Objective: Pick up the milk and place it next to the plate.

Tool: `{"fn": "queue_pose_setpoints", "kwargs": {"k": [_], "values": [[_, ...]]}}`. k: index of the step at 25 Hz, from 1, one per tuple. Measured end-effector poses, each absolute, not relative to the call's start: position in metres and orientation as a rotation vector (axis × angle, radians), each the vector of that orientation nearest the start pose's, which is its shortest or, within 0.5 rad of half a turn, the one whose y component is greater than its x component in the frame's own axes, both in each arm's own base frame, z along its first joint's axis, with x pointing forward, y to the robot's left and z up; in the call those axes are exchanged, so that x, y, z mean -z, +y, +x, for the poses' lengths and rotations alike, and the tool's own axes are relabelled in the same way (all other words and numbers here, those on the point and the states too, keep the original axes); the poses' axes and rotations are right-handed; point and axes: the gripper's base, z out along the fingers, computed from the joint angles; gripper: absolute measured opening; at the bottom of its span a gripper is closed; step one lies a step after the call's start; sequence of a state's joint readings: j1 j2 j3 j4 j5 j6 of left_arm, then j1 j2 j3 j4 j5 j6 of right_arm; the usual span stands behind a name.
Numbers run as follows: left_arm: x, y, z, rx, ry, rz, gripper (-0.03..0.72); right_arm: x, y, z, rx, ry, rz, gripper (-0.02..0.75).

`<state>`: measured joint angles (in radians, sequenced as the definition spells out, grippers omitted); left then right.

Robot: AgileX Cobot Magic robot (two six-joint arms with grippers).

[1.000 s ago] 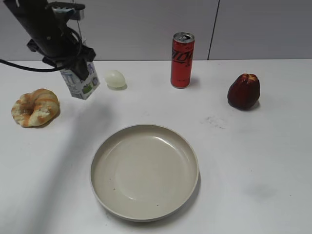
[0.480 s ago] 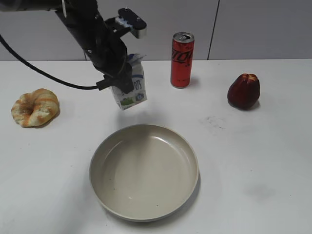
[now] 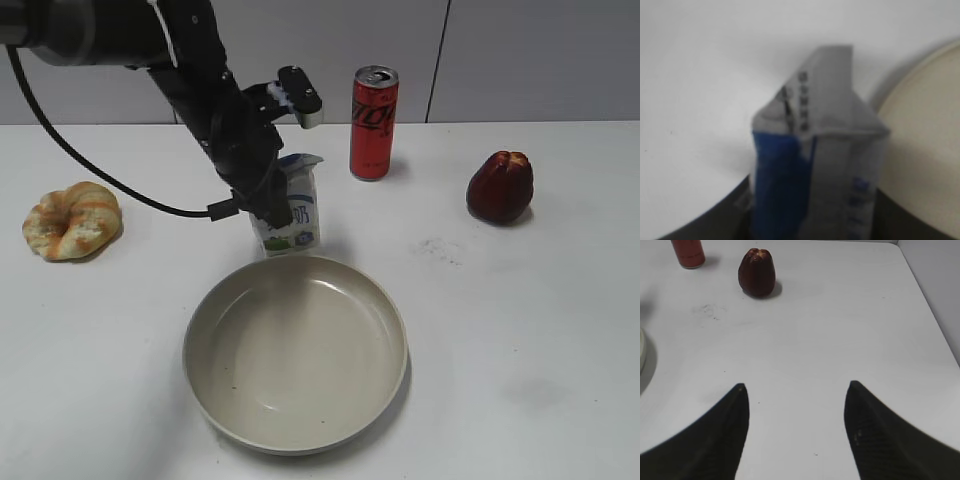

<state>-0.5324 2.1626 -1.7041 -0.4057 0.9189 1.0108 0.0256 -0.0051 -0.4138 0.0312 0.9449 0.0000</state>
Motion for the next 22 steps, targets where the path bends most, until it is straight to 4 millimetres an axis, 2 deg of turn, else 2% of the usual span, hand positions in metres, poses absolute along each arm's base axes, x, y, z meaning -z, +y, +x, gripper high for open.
{"fn": "queue_pose_setpoints", "kwargs": {"k": [5, 12, 15, 17, 22], "values": [[-0.173, -0.258, 0.382, 0.398, 2.174, 1.734, 0.322, -0.262, 0.003, 0.008, -0.053, 2.009, -0.023, 0.459], [-0.174, -0.259, 0.383, 0.397, 2.166, 1.715, 0.484, -0.262, 0.003, 0.008, -0.053, 2.009, -0.023, 0.459], [-0.182, -0.258, 0.380, 0.406, 2.170, 1.714, 0.513, -0.262, 0.003, 0.008, -0.053, 2.009, -0.023, 0.459], [-0.199, -0.257, 0.378, 0.407, 2.170, 1.669, 0.524, -0.262, 0.003, 0.008, -0.053, 2.009, -0.023, 0.459], [-0.268, -0.242, 0.364, 0.419, 2.159, 1.486, 0.603, -0.262, 0.003, 0.008, -0.053, 2.009, -0.023, 0.459]]}}
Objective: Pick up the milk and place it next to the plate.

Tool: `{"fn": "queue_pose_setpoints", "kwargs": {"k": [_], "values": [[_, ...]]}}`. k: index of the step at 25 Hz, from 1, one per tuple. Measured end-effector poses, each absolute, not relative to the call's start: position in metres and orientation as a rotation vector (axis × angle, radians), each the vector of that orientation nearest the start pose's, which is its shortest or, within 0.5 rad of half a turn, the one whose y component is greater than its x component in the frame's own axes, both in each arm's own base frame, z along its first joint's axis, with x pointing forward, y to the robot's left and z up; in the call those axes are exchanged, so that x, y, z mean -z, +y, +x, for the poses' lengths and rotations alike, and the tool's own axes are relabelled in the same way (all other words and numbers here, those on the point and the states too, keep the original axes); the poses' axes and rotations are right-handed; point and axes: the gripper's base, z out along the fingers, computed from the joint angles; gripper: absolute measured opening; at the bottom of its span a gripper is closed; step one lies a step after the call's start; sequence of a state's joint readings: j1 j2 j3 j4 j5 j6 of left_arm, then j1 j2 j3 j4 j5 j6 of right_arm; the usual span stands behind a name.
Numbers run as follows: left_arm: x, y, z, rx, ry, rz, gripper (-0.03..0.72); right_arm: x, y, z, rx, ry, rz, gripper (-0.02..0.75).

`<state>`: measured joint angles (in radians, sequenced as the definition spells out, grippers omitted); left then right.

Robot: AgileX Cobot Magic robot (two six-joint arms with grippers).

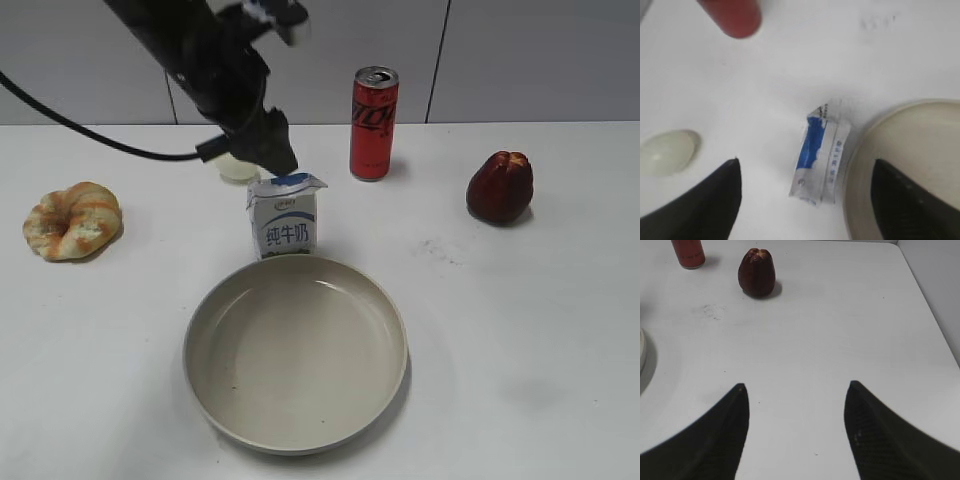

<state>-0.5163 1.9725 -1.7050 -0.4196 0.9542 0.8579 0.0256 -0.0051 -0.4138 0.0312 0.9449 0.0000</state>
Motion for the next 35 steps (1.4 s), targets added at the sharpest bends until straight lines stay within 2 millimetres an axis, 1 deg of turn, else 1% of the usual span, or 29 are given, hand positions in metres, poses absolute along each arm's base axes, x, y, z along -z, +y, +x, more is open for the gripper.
{"fn": "queue_pose_setpoints", "kwargs": {"k": [3, 6, 9, 12, 14, 16, 18, 19, 22, 26, 30, 32, 35], "values": [[-0.309, -0.219, 0.356, 0.431, 2.197, 1.330, 0.620, -0.262, 0.003, 0.008, -0.053, 2.009, -0.023, 0.459], [-0.331, -0.187, 0.353, 0.422, 2.341, 1.130, 0.623, -0.262, 0.003, 0.008, -0.053, 2.009, -0.023, 0.459], [-0.336, -0.150, 0.354, 0.373, 2.549, 0.904, 0.624, -0.262, 0.003, 0.008, -0.053, 2.009, -0.023, 0.459], [-0.339, -0.119, 0.358, 0.310, 2.665, 0.642, 0.624, -0.262, 0.003, 0.008, -0.053, 2.009, -0.023, 0.459], [-0.338, -0.102, 0.352, 0.286, 2.706, 0.537, 0.624, -0.262, 0.003, 0.008, -0.053, 2.009, -0.023, 0.459], [-0.335, -0.088, 0.341, 0.261, 2.742, 0.480, 0.622, -0.262, 0.003, 0.008, -0.053, 2.009, -0.023, 0.459], [-0.327, -0.074, 0.324, 0.218, 2.790, 0.448, 0.621, -0.262, 0.003, 0.008, -0.053, 2.009, -0.023, 0.459], [-0.326, -0.067, 0.314, 0.196, 2.801, 0.433, 0.620, -0.262, 0.003, 0.008, -0.053, 2.009, -0.023, 0.459], [-0.317, -0.045, 0.278, 0.167, 2.857, 0.359, 0.612, -0.262, 0.003, 0.008, -0.053, 2.009, -0.023, 0.459], [-0.311, -0.022, 0.217, 0.149, 2.872, 0.230, 0.604, -0.262, 0.003, 0.008, -0.053, 2.009, -0.023, 0.459], [-0.304, -0.011, 0.153, 0.135, 2.806, 0.150, 0.598, -0.262, 0.003, 0.008, -0.053, 2.009, -0.023, 0.459], [-0.300, -0.010, 0.122, 0.127, 2.723, 0.122, 0.591, -0.262, 0.003, 0.008, -0.053, 2.009, -0.023, 0.459], [-0.296, -0.010, 0.084, 0.116, 2.579, 0.112, 0.587, -0.262, 0.003, 0.008, -0.053, 2.009, -0.023, 0.459]]}}
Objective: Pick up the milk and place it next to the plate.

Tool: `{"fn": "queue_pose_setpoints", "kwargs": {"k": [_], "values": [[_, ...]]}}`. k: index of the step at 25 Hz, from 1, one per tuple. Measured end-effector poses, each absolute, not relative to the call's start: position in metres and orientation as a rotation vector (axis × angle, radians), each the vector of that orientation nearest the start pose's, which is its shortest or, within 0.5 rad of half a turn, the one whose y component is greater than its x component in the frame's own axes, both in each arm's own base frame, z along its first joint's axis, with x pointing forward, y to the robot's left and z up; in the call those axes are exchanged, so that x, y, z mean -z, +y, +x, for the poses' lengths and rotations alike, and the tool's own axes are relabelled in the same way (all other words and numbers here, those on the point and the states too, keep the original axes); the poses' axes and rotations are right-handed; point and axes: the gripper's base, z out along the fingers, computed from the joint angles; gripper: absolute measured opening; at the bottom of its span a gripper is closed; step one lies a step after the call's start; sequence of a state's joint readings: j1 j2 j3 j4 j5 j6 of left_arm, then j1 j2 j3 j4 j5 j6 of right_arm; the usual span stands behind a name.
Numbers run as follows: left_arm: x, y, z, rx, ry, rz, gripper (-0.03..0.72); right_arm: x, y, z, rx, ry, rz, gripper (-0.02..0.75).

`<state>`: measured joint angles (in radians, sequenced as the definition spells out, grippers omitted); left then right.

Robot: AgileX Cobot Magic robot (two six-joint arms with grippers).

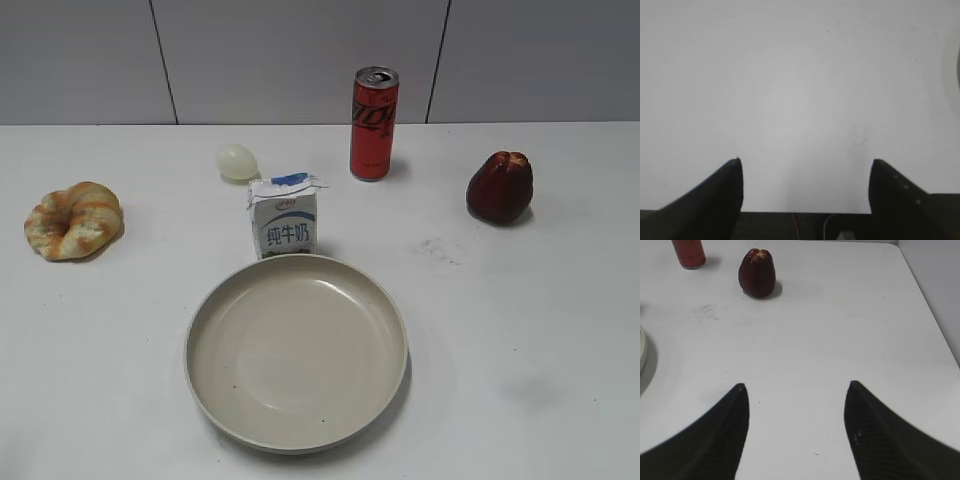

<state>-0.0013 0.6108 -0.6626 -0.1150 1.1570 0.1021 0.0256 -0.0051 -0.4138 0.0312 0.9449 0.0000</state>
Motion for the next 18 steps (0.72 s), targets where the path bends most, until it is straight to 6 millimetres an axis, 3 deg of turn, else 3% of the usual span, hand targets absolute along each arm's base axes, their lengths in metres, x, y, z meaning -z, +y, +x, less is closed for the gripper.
{"fn": "queue_pose_setpoints", "kwargs": {"k": [4, 9, 13, 18], "values": [[-0.295, -0.009, 0.037, 0.095, 2.346, 0.115, 0.586, -0.262, 0.003, 0.008, -0.053, 2.009, -0.023, 0.459], [-0.289, -0.009, 0.003, 0.072, 2.075, 0.108, 0.586, -0.262, 0.003, 0.008, -0.053, 2.009, -0.023, 0.459], [-0.275, -0.008, -0.004, 0.060, 2.079, 0.111, 0.583, -0.262, 0.003, 0.008, -0.053, 2.009, -0.023, 0.459], [-0.274, -0.008, -0.003, 0.057, 2.084, 0.111, 0.573, -0.262, 0.003, 0.008, -0.053, 2.009, -0.023, 0.459]]}}
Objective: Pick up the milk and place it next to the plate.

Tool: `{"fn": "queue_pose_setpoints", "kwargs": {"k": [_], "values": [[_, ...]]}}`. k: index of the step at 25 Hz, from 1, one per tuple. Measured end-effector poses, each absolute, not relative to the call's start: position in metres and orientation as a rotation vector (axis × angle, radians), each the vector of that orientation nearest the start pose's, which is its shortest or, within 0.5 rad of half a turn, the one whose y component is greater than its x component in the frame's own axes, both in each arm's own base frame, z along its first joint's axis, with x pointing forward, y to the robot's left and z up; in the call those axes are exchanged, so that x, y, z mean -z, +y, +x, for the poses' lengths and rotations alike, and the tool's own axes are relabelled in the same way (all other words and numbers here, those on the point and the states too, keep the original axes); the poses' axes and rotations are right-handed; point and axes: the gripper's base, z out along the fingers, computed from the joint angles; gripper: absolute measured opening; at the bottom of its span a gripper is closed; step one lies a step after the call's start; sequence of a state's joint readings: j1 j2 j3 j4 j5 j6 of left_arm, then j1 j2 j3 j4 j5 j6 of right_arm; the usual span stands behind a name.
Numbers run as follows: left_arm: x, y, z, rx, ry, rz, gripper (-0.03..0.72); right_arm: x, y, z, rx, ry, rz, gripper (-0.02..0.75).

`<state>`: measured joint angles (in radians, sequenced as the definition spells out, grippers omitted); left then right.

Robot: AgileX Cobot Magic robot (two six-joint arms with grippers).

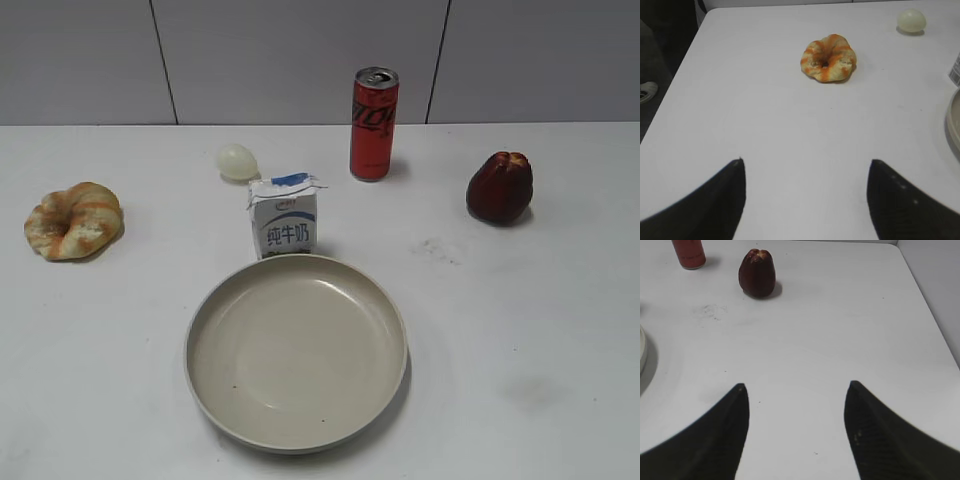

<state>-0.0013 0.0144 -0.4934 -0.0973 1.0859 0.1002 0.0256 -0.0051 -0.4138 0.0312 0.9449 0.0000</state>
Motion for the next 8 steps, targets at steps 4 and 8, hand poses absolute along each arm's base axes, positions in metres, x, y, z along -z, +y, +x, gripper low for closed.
{"fn": "queue_pose_setpoints", "kwargs": {"k": [4, 8], "values": [[-0.2739, -0.0078, -0.0037, 0.058, 2.080, 0.110, 0.568, -0.2623, 0.0025, 0.0083, -0.053, 2.009, -0.023, 0.459], [-0.2735, -0.0078, -0.0036, 0.058, 2.081, 0.109, 0.568, -0.2623, 0.0025, 0.0083, -0.053, 2.009, -0.023, 0.459]]}}
